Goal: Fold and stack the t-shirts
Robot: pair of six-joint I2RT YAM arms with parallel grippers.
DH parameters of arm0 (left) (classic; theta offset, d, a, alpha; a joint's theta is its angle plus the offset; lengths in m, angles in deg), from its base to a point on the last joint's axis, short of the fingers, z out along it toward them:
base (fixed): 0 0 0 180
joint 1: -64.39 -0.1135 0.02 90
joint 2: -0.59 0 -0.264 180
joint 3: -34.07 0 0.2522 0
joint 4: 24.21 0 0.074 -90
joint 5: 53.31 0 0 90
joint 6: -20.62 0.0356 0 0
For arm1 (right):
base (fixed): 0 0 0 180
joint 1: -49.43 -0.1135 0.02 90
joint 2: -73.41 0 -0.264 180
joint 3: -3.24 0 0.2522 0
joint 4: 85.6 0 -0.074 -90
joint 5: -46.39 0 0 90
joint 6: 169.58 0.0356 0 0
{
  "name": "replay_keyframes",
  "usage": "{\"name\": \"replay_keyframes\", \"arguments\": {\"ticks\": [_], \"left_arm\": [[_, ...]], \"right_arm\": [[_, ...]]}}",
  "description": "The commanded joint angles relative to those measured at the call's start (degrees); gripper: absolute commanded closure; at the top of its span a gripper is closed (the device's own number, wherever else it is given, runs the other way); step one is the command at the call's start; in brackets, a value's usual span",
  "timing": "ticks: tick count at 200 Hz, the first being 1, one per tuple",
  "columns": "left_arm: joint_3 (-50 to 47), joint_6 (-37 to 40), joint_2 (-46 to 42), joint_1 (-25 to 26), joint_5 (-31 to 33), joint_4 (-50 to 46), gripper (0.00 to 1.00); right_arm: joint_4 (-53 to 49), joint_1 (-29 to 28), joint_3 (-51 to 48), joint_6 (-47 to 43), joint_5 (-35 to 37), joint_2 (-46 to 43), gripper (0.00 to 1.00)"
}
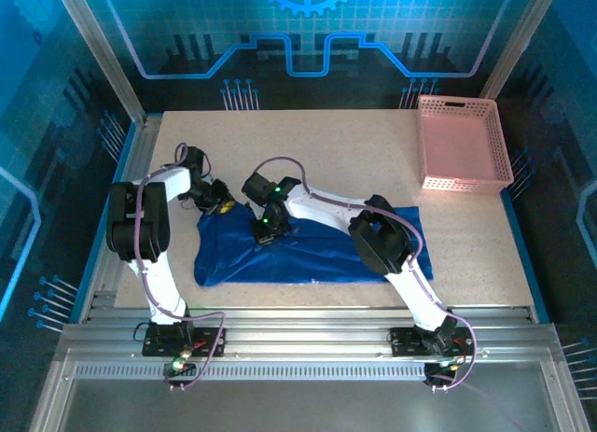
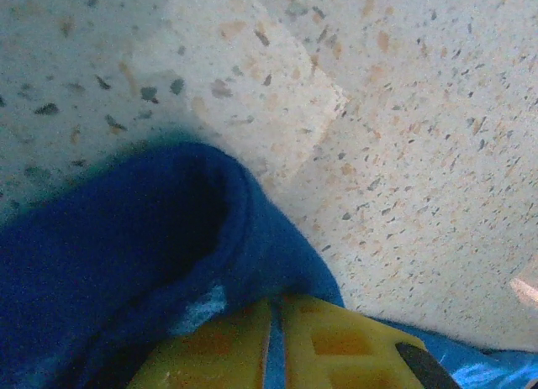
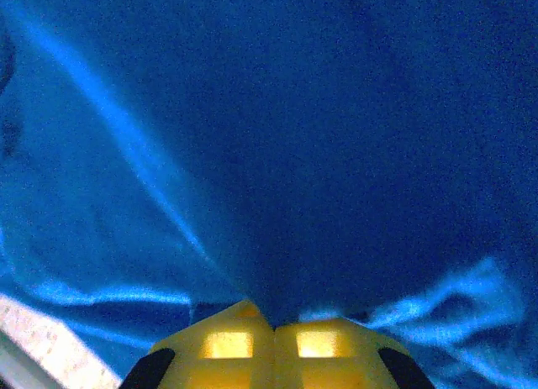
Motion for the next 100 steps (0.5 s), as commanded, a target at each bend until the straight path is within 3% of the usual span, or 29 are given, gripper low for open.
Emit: {"name": "replay_keyframes", "arguments": {"ticks": [1,60,75,100], "left_arm": [[0.2,1.8,3.0,-1.1,2.6,-1.2,0.86],[2.2,2.7,4.7,-1.2,2.4,-2.1,0.86],[2.8,3.0,5.2,-1.2,2.2,-2.4,0.86],[3.2,3.2,5.1,-1.2,1.8,-2.8,0.86]], "right_arm": [[-2.1,-1.0,-2.8,-0.5,-1.1,-4.6,1.00],[-2.3,-2.0,-6.9,-0.6,-1.7,-8.1,1.00],[-2.6,-1.8,-5.9,-0.7,-2.9,-6.9,0.80],[-2.2,-2.8,-4.3,-1.5,-3.9,-7.3,0.63]]}}
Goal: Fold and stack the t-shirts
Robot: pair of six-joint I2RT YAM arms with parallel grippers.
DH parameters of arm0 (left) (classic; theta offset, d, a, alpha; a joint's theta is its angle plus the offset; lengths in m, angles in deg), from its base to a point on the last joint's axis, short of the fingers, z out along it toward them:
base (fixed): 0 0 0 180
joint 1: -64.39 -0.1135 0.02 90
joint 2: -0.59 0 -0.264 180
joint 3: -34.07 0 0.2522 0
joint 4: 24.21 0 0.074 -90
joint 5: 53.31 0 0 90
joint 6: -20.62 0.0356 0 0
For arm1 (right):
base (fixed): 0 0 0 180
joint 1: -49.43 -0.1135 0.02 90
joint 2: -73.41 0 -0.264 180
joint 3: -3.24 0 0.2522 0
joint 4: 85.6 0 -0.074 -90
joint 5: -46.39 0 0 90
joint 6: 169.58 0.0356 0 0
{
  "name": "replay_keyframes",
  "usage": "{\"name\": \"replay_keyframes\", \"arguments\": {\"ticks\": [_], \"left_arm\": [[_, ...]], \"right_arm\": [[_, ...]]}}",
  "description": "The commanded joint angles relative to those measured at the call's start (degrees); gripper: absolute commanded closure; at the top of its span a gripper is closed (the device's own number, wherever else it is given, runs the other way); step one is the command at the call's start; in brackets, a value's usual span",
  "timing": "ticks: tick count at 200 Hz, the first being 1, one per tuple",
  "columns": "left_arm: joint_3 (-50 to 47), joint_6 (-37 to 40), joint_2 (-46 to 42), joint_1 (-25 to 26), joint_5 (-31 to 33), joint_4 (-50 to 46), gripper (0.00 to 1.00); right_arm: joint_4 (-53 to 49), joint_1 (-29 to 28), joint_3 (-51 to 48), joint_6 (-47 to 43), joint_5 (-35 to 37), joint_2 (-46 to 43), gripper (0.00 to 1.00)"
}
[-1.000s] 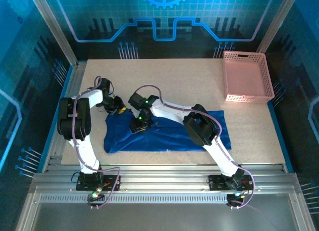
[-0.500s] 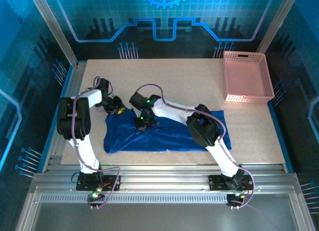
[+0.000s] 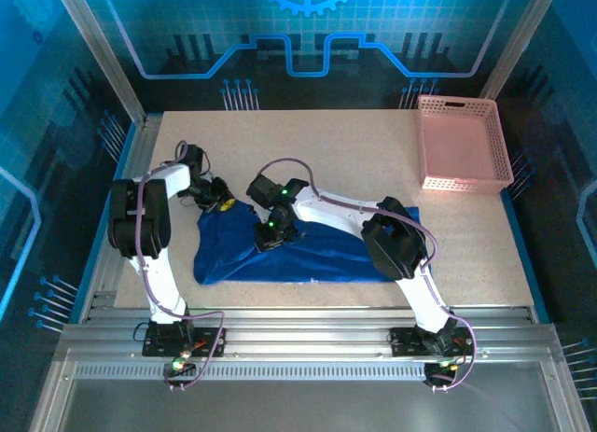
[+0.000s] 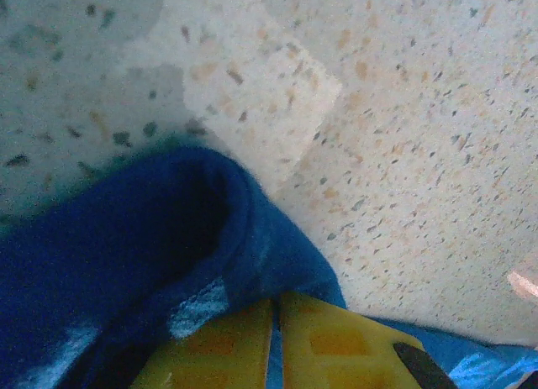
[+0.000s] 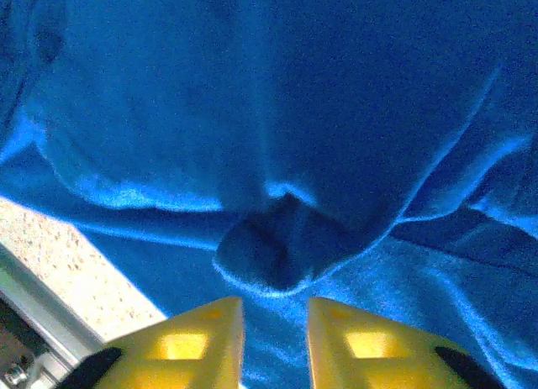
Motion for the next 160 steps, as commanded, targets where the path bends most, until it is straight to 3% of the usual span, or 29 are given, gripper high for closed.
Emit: {"name": "replay_keyframes", "arguments": {"ticks": [1,91,160], "left_arm": [[0.2,1.7,2.9,-0.8,2.9,-1.3,0.86],[-0.7,2.2,2.6,-0.8,2.2,-0.8,0.87],[-0.5,2.4,2.8,-0.8,1.9,-0.8,0.87]], "right_arm": [[-1.7,-1.9,1.4,-0.9,-2.6,-1.7,0.62],[-4.1,-1.7,9.6,0.7,-2.2,7.1,0.56],[-9.1,-1.8,12.2,-0.5,4.3,8.1,0.56]]}}
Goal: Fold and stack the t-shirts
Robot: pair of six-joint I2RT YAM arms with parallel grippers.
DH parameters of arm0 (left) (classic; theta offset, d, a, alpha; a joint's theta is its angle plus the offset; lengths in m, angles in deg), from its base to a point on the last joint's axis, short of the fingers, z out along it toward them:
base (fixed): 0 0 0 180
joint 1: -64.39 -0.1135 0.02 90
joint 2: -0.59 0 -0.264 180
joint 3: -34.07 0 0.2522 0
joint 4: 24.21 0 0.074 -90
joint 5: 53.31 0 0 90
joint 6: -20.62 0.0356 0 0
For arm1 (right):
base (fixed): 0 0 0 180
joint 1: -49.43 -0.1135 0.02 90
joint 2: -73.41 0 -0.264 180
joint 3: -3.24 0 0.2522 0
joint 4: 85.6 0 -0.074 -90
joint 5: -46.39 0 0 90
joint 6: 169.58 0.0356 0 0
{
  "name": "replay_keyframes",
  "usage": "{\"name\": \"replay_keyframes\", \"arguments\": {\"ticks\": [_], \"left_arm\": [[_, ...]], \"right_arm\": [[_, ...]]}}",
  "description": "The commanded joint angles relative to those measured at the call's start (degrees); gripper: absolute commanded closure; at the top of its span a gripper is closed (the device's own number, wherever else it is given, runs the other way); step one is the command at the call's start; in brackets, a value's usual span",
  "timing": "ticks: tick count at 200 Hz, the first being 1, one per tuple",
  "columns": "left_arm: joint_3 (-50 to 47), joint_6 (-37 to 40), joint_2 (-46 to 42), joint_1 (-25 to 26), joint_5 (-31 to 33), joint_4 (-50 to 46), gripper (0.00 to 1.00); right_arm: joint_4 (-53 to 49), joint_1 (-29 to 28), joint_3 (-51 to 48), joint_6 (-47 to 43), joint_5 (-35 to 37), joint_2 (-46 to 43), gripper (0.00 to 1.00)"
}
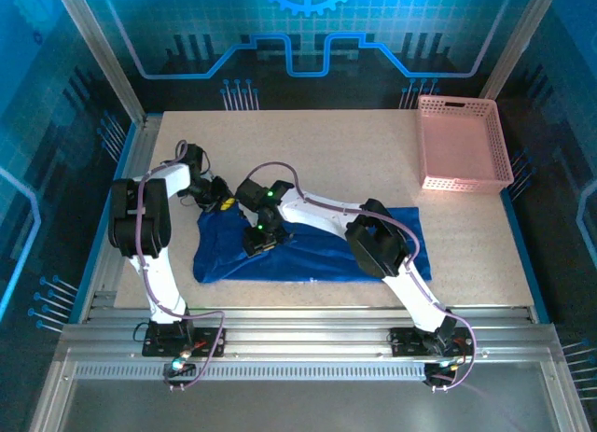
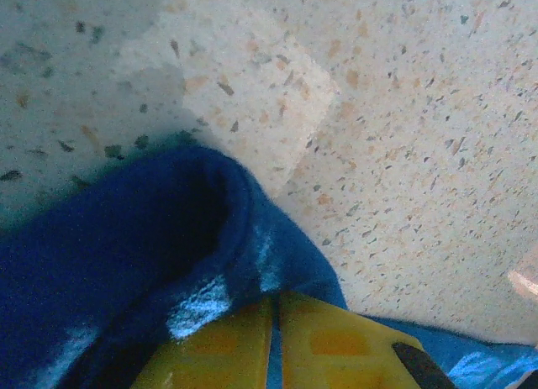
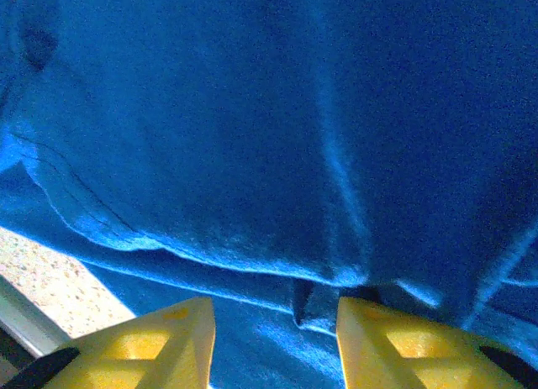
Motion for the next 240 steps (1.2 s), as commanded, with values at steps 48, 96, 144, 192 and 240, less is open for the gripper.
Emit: {"name": "replay_keyframes", "arguments": {"ticks": [48,96,144,192,240], "left_arm": [[-0.4,2.3,2.9,-1.0,1.9,-0.7,0.88],[-0.4,2.5,2.9,-1.1,1.8,-0.7,0.88],[-0.5,2.7,3.1,-1.3,1.6,-0.7,0.88],[0.0,3.0,3.6,-1.5,1.4,-1.0,0.88],[0.7,3.3,4.0,-1.6,1.1,-1.4,0.88]], "right_arm": [[-5.1,-0.5,2.6,-1.3,5.4,1.1,0.63],[-6.0,-0.3,4.9,-1.5,6.5,3.5,0.89],[-5.5,-0.3,0.8,-2.0,6.5,-1.2,1.00],[-4.7,-0.3,-5.0,-2.3,8.2,-7.1,1.00],[-2.6,-0.1,-7.3,-2.9,6.1,-8.7,0.96]]}}
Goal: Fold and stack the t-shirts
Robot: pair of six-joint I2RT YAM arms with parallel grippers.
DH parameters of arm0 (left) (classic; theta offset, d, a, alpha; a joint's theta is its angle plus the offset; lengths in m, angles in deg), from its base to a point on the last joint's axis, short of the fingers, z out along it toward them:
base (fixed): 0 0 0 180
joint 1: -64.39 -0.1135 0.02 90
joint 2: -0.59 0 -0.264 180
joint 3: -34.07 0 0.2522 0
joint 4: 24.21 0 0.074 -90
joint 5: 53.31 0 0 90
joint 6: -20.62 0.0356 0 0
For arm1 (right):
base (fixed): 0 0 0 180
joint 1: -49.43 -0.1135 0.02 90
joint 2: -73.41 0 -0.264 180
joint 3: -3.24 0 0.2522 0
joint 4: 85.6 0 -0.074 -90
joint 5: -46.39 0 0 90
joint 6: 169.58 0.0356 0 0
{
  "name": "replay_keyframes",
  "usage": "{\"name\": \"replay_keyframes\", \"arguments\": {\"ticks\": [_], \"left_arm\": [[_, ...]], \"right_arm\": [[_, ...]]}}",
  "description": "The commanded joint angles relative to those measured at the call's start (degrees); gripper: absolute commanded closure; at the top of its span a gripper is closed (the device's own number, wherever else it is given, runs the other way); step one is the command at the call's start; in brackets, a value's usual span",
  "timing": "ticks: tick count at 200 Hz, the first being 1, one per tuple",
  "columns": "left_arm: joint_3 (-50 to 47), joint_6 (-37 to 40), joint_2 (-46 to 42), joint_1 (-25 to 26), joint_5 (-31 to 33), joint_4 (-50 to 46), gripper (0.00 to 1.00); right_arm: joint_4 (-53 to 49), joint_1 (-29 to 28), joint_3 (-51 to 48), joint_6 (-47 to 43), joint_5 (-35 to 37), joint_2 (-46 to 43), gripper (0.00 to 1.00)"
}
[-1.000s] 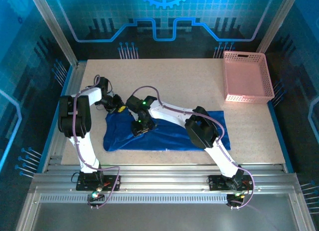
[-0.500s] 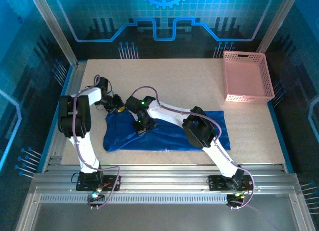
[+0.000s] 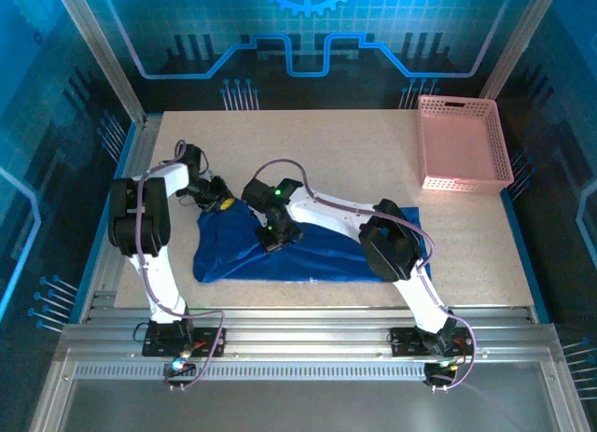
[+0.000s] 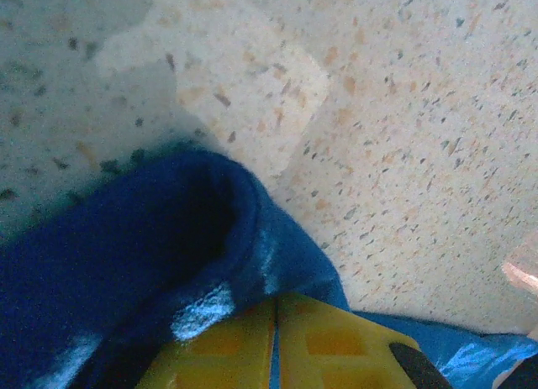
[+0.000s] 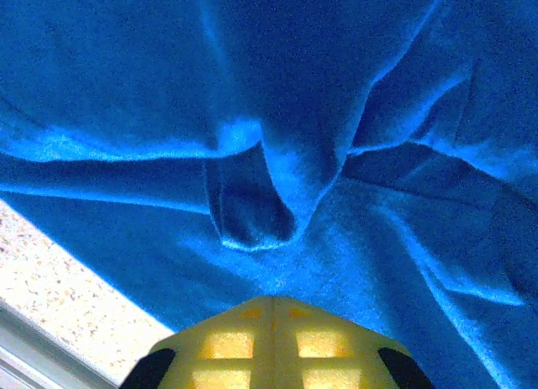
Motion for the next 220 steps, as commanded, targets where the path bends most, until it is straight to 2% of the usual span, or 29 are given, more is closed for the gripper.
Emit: {"name": "replay_keyframes", "arguments": {"ticks": [1,15,24,36,71,126,136,154,163,203,220], "left_arm": [[0.1,2.0,3.1,-0.8,2.8,-1.3,0.88],[0.2,2.0,3.2,-0.8,2.8,-1.5,0.88],[0.2,2.0,3.2,-0.8,2.8,-1.4,0.88],[0.2,2.0,3.2,-0.8,2.8,-1.4,0.88],[0.2,2.0,3.2,-0.8,2.6,-1.3,0.88],[0.1,2.0,3.2,-0.8,2.6,-1.1,0.89],[0.1,2.0,3.3,-0.9,2.6,-1.0,0.89],[0.2,2.0,3.4,-0.9,2.6,-1.1,0.89],[0.2,2.0,3.4,-1.0,2.6,-1.0,0.89],[0.5,2.2,3.7,-1.2,2.5,-1.1,0.89],[0.7,2.2,4.0,-1.3,2.4,-1.4,0.89]], "right_arm": [[1.2,-0.1,-1.2,-1.2,-1.3,-2.0,0.94],[2.2,-0.3,0.4,-1.1,-3.8,-1.2,0.64],[1.8,-0.5,2.4,-1.3,-4.4,0.0,0.55],[0.7,-0.9,4.5,-1.7,-4.1,2.1,0.51],[-0.1,-0.6,6.8,-1.6,-3.6,6.4,0.51],[-1.5,-0.4,9.6,-1.6,-2.7,10.9,0.54],[-1.8,-0.2,9.8,-1.2,-1.9,11.4,0.60],[-2.5,0.0,9.8,-0.3,0.9,10.9,0.79],[-2.6,0.1,9.3,-0.1,2.2,9.9,0.85],[-4.2,0.4,6.9,-1.5,4.1,5.3,0.99],[-4.3,0.2,4.5,-1.9,4.6,3.1,1.00]]}}
